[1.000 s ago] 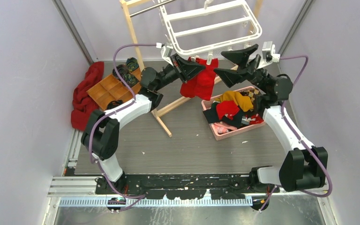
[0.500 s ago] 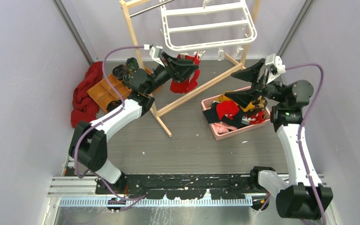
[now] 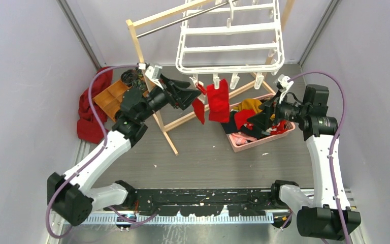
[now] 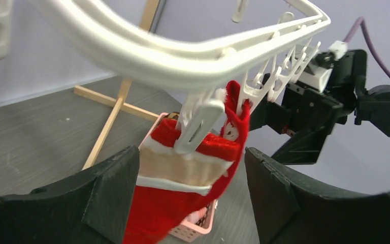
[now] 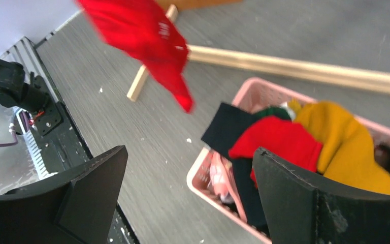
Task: Clip the socks to the hanger
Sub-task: Clamp the sock onto the hanger, then pick up the sock from the bin.
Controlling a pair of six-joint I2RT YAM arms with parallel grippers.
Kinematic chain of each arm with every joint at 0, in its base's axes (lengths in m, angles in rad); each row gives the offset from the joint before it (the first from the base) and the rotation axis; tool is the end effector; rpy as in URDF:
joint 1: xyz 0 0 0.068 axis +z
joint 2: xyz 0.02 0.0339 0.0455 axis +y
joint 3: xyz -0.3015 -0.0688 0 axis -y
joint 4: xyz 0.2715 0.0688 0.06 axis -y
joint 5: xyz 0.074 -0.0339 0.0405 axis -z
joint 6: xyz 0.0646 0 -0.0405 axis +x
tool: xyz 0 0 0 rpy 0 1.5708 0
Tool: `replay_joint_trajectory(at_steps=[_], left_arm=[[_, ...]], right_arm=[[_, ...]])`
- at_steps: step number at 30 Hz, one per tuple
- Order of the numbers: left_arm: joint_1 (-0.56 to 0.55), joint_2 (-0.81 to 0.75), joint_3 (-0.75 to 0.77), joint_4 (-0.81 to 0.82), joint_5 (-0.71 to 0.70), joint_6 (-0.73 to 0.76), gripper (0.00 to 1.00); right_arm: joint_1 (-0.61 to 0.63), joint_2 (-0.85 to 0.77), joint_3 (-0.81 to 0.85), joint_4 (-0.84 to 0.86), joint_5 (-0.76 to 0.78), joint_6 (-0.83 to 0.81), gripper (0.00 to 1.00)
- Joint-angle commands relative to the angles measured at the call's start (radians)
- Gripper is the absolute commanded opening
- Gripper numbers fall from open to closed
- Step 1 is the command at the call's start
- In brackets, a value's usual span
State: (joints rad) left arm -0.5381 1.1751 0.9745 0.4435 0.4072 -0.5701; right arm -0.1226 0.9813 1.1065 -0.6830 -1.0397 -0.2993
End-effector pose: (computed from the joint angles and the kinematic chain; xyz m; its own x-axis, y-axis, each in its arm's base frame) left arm 0.2541 -0.1815 0.4285 -0.2583 -0.4230 -0.8685 0.7855 0.4314 -0.4437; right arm 0.2101 0.0302 0.4011 -0.3062 -0.1127 -0.9453 -0.7895 0.5849 0.1860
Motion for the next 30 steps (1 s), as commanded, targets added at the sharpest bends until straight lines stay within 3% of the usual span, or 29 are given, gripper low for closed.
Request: replay_joint_trajectory(at_steps=[1, 13, 19, 24, 27, 30], left_arm=[[0.016, -0.123, -0.010, -0.168, -0.047, 0.044, 0.77], [0.017, -0.222, -0.030, -0.360, 0.040, 0.070, 0.83], [0.017, -0.374, -0.116, -0.502, -0.002, 0.124, 0.86], [0.017, -0.487, -0.229, -0.502, -0.031, 0.056, 0.93], [0.017, -0.524, -0.274, -0.494, -0.061, -0.009, 0.93], [0.017, -0.569, -0.318, -0.500, -0.132, -0.065, 0.93]], right_arm=[[-0.011, 0.002, 0.003, -0.142, 0.117, -0.077, 1.00], [-0.019, -0.015, -0.082, -0.134, 0.190, -0.067, 1.00], [-0.025, 0.017, -0.141, -0.076, 0.254, -0.020, 1.00], [-0.027, 0.058, -0.180, 0.071, 0.401, 0.108, 0.88], [-0.032, 0.081, -0.172, 0.120, 0.484, 0.127, 0.74], [-0.034, 0.116, -0.158, 0.141, 0.523, 0.116, 0.70]])
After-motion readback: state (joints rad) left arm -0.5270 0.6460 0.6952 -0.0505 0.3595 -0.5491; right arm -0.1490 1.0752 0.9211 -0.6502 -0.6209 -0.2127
